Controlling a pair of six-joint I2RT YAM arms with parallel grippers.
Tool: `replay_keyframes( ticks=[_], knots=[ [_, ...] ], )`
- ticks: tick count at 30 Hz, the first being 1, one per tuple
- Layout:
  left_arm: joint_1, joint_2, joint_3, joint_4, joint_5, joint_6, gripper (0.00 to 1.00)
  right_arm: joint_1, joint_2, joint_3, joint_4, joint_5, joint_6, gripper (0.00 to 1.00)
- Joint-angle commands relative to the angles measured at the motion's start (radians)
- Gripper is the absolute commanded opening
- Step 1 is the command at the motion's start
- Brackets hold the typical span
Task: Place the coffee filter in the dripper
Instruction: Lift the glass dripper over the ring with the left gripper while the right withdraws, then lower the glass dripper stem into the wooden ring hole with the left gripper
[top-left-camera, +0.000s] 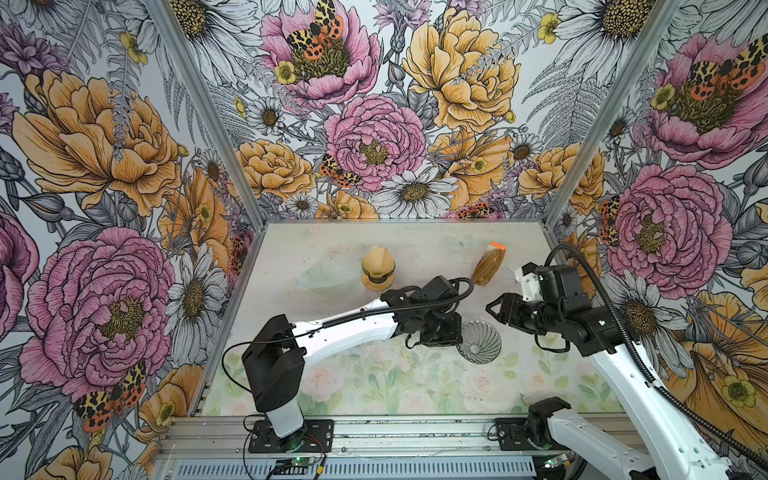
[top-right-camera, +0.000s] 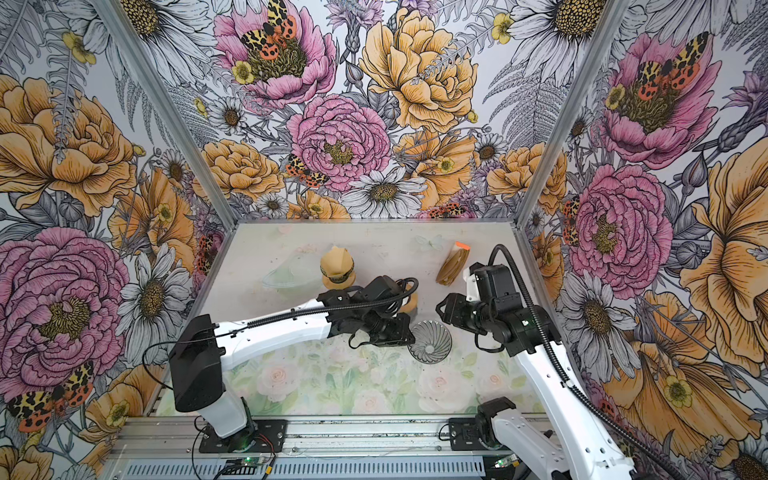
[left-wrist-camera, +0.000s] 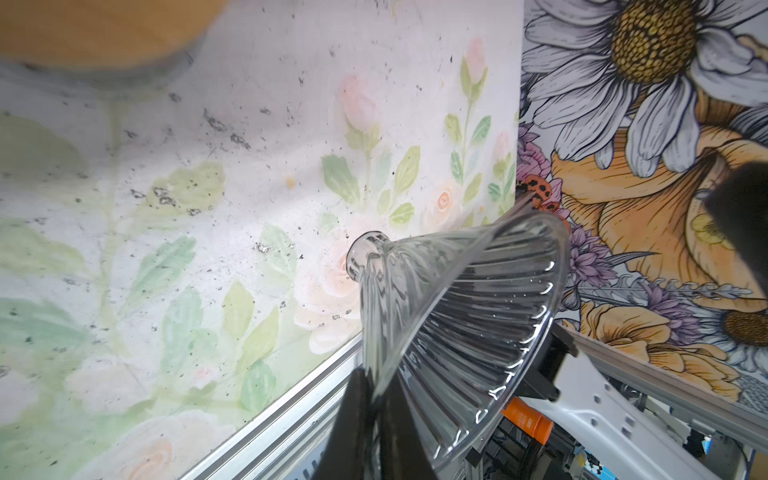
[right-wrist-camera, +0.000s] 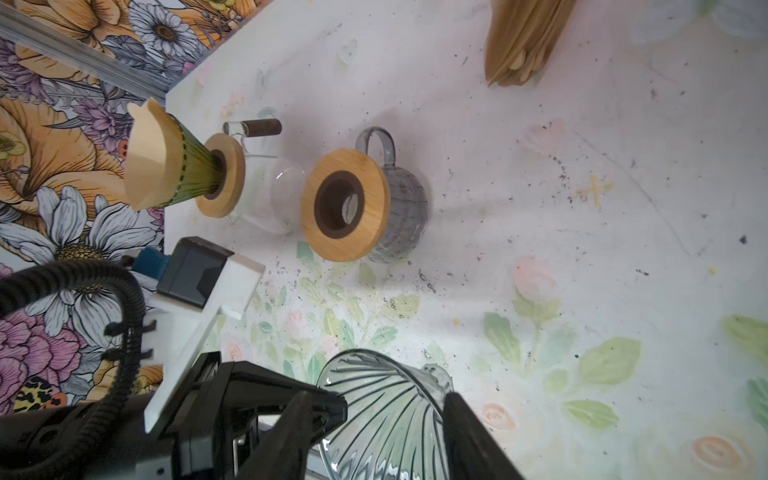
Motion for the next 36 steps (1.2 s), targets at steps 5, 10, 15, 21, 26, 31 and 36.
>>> replay_keyframes(
  ticks=[5,10,15,21,26,31,36],
  knots=[
    [0.125,-0.090,0.106,-0.087,0.052,0.047,0.08,-0.009,0.005,0.105,0.081,-0.093,-0.035,0.58],
    [0.226,-0.081,0.167,-0.148,0.062,0.088,0.08,-0.007,-0.007,0.111,0.134,-0.154,-0.026,0.66],
    [0.311,-0.051,0.225,-0.211,0.040,0.126,0.09,-0.007,-0.036,0.092,0.176,-0.178,-0.031,0.80],
    [0.353,0.011,0.298,-0.262,0.053,0.159,0.08,-0.008,-0.054,0.077,0.182,-0.176,-0.042,0.99],
    [0.364,0.082,0.387,-0.332,0.068,0.199,0.09,-0.007,-0.065,0.043,0.182,-0.156,-0.031,0.99],
    [0.373,0.127,0.433,-0.365,0.091,0.224,0.09,-0.008,-0.082,0.003,0.180,-0.116,-0.018,0.99],
    [0.371,0.182,0.460,-0.378,0.109,0.238,0.10,-0.014,-0.089,-0.020,0.188,-0.101,-0.005,0.99]
  ],
)
